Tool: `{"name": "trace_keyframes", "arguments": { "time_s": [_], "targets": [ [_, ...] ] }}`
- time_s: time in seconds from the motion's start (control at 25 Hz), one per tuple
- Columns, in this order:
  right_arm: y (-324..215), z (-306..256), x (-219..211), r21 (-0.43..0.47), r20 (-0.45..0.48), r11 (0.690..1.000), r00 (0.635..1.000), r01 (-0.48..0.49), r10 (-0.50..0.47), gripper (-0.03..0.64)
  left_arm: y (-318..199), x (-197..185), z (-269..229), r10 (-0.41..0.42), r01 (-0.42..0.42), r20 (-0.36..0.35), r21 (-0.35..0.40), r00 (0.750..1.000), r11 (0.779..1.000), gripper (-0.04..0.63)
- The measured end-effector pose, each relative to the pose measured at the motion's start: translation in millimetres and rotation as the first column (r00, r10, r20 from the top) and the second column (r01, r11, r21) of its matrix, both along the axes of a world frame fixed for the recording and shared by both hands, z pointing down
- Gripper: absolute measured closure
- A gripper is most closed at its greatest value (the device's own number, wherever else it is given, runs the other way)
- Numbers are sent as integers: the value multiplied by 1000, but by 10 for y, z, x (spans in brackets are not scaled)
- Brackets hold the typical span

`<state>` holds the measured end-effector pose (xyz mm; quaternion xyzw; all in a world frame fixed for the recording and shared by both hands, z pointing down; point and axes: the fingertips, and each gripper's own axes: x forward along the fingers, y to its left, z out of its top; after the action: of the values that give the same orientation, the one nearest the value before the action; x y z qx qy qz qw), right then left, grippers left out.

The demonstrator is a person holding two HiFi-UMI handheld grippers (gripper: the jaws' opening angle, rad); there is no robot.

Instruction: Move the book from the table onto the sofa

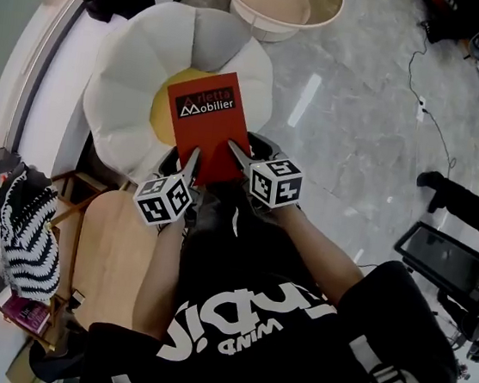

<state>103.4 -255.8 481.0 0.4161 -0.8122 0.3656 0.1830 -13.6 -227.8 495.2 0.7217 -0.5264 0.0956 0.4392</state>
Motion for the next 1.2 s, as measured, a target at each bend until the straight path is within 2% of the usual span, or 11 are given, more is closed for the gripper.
{"name": "trace_keyframes", "arguments": {
  "time_s": [0.6, 1.2],
  "targets": [
    [-494, 462, -186, -45, 0, 995, 996, 89, -89, 443, -408, -167, 426, -89, 89, 7, -41, 996, 995, 357],
    [-1085, 1619, -506, -95, -6, 984, 989, 150, -151, 443, -859, -446, 1550, -148, 147, -2, -97, 989, 984, 356]
  ]
}}
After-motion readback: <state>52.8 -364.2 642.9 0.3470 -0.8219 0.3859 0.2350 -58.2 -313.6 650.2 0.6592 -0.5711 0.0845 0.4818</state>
